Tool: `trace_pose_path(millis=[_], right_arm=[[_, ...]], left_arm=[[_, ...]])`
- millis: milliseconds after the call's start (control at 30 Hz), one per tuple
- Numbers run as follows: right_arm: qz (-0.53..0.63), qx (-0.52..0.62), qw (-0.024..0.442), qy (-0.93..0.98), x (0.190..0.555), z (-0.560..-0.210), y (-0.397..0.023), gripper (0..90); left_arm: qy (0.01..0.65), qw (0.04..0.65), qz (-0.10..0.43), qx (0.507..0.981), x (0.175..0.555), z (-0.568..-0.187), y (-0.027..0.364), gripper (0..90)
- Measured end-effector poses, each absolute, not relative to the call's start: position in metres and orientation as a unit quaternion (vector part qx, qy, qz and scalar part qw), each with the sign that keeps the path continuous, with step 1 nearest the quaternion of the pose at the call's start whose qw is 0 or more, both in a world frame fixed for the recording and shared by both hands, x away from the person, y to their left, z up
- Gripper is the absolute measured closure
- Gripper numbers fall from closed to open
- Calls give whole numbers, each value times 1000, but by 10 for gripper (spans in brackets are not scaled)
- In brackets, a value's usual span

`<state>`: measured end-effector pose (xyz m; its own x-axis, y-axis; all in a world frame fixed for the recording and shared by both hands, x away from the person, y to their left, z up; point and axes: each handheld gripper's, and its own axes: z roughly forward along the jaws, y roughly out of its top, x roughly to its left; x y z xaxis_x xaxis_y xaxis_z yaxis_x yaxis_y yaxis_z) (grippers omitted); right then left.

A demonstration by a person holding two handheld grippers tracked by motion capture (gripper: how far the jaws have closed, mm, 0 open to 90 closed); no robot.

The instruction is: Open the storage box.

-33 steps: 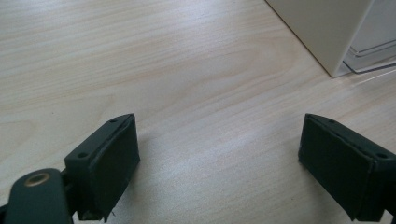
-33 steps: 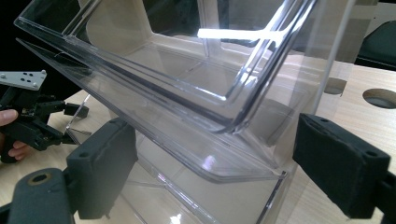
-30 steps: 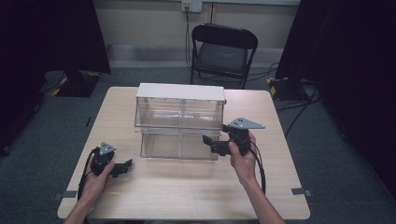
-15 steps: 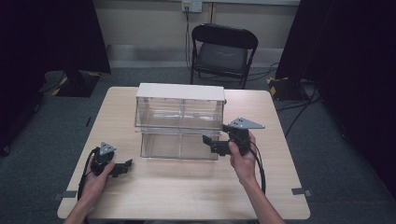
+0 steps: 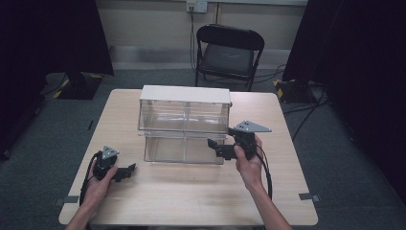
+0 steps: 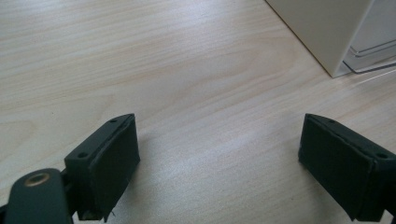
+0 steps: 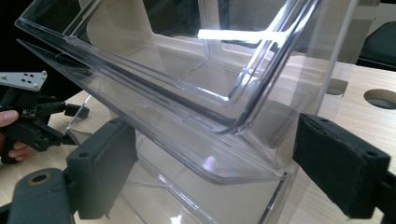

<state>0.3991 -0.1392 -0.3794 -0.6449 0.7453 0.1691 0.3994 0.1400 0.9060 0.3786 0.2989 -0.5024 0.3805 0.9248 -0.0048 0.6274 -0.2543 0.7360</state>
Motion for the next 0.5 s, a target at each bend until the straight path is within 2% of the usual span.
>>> trace_pose_path(millis=[500], right_arm=[[527,389,164,737,399,-380,-139,124]], left_arm=[[510,336,221,760,379,-502,299,116]])
